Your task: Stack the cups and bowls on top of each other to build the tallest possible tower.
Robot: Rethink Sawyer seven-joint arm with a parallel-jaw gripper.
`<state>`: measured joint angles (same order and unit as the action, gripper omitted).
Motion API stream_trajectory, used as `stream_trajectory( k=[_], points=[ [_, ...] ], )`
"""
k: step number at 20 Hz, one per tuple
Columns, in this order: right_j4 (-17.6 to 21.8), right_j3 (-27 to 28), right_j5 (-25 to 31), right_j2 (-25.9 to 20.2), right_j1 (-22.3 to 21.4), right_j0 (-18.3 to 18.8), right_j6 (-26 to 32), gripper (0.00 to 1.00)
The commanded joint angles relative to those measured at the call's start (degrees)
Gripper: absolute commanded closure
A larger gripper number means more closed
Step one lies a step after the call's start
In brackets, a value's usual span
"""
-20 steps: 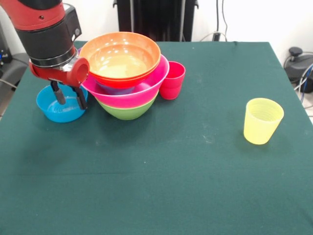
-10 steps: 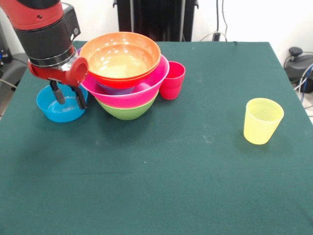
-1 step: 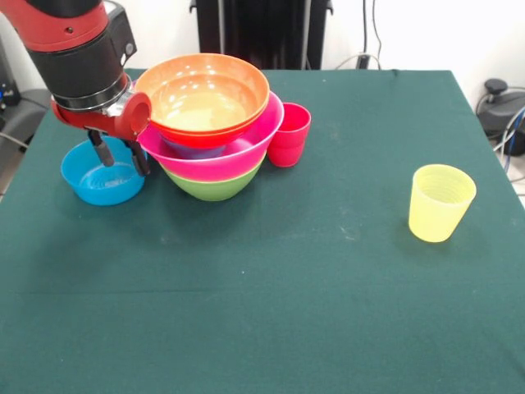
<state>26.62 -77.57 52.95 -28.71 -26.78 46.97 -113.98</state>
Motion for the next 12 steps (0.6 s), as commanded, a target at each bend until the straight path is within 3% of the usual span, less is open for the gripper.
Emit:
stream_trajectory(
  k=[1, 12],
  points=[
    [3.1, 3.0, 4.0, 2.6, 1.6, -3.0, 5.3, 0.0],
    [2.4, 3.3, 2.4, 5.0, 1.4, -3.7, 1.6, 0.0]
  ],
)
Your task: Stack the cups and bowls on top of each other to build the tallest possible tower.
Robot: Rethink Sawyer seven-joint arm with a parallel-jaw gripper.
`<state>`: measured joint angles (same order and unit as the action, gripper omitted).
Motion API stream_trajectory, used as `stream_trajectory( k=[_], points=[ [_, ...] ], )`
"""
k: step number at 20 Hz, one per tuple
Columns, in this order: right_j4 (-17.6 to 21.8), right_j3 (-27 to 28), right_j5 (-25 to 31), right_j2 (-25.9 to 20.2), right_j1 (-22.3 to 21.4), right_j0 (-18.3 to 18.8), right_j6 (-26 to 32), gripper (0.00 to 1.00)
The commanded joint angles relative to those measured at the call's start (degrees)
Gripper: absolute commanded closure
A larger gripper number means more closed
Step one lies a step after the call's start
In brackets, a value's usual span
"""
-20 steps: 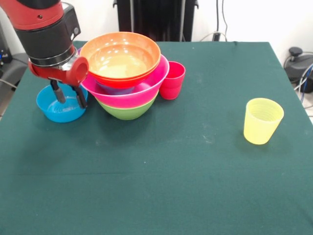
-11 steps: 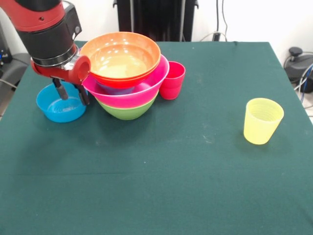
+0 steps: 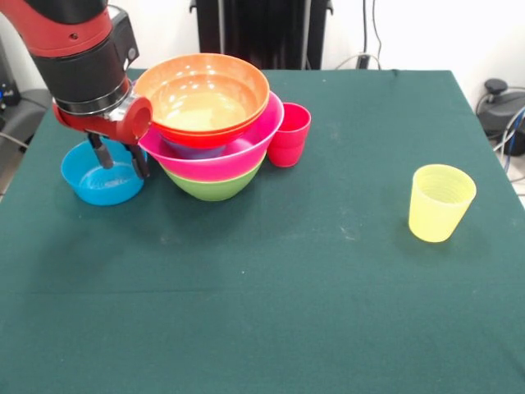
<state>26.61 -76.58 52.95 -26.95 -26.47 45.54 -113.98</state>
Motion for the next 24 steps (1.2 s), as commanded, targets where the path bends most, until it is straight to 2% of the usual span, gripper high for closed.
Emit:
stream_trajectory(
  k=[1, 7, 14, 22, 24],
  points=[
    [2.3, 2.8, 2.6, 3.5, 1.4, -2.5, 1.3, 0.0],
    [1.6, 2.3, 1.2, 6.1, 1.4, -2.8, -1.8, 0.0],
    [1.1, 0.7, -0.9, 7.5, 0.9, -1.6, -1.5, 0.0],
    [-0.4, 2.0, -4.5, 10.1, 1.5, -4.3, -8.4, 0.0],
    [-0.4, 2.9, -4.0, 10.9, 2.0, -4.9, -8.5, 0.0]
  ],
)
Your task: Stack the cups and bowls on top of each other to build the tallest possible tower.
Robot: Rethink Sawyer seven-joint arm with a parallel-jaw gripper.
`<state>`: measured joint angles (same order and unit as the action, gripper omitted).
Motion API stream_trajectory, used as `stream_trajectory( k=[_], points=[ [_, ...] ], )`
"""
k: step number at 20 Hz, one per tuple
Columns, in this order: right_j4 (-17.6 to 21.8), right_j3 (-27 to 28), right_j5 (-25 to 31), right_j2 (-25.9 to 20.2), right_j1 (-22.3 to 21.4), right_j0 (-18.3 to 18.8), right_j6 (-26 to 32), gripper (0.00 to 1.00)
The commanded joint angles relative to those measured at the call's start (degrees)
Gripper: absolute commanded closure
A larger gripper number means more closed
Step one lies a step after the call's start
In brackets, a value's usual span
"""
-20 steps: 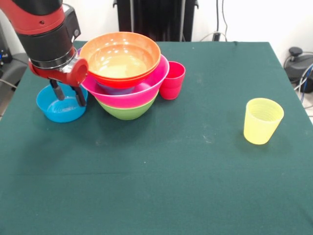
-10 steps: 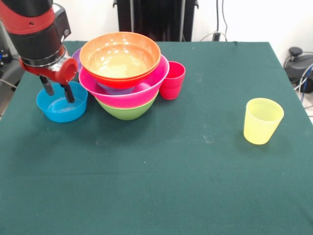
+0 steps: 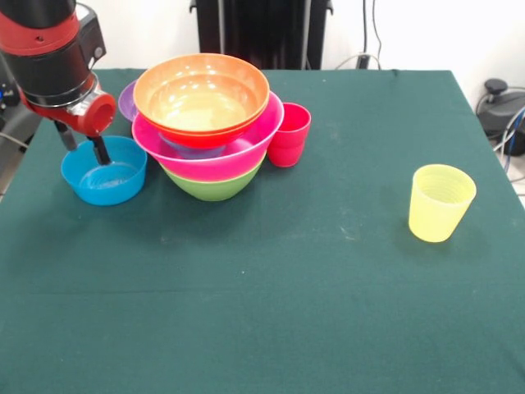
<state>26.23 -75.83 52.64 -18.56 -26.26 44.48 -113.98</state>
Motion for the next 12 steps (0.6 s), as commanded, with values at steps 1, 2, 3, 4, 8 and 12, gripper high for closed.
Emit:
stream_trajectory(
  k=[1, 2, 3, 4, 8, 12],
  points=[
    [0.1, 2.8, -2.7, 2.8, 2.2, -4.1, -7.6, 0.0],
    [0.4, 3.3, -2.1, 2.9, 2.4, -4.2, -6.3, 0.0],
    [0.6, 3.8, -1.5, 3.0, 2.5, -4.3, -5.1, 0.0],
    [0.7, 4.0, -1.1, 2.9, 2.6, -4.2, -3.9, 0.0],
    [0.9, 6.0, 0.7, 3.2, 3.4, -4.7, -1.5, 0.0],
    [0.9, 7.2, 1.5, 3.8, 3.9, -5.6, -0.5, 0.0]
  ],
)
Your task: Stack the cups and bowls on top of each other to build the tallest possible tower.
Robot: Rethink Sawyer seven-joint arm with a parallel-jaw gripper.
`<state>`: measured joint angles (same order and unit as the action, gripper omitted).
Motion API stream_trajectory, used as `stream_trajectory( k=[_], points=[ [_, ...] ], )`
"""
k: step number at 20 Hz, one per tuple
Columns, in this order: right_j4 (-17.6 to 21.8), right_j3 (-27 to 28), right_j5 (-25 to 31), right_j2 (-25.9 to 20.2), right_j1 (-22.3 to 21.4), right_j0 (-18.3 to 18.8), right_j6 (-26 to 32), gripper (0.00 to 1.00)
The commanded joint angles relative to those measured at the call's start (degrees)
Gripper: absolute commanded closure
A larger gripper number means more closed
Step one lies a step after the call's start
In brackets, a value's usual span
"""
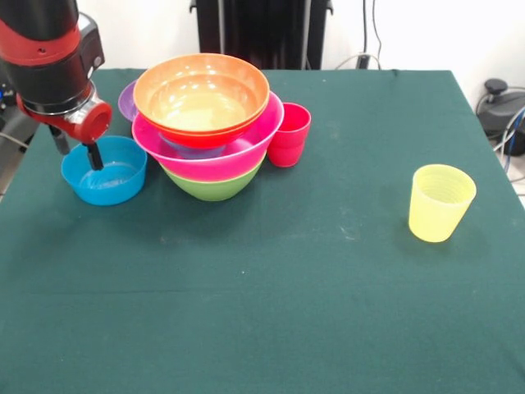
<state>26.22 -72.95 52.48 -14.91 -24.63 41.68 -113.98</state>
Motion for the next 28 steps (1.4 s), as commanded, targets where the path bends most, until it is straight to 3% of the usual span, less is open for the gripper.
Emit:
stream_trajectory(
  k=[1, 8, 14, 23, 28],
  points=[
    [1.0, 4.4, 1.7, 0.3, 2.4, -2.9, -0.1, 0.0],
    [0.9, 5.9, 3.0, 0.8, 2.9, -4.5, 1.1, 0.0],
    [0.5, 3.3, 1.9, 1.4, 2.0, -5.9, 0.1, 0.0],
    [0.2, 13.2, 8.3, 0.5, 6.0, -9.8, 3.1, 0.0],
    [-0.8, 17.8, 9.0, 0.1, 8.4, -10.5, 3.0, 0.0]
  ],
)
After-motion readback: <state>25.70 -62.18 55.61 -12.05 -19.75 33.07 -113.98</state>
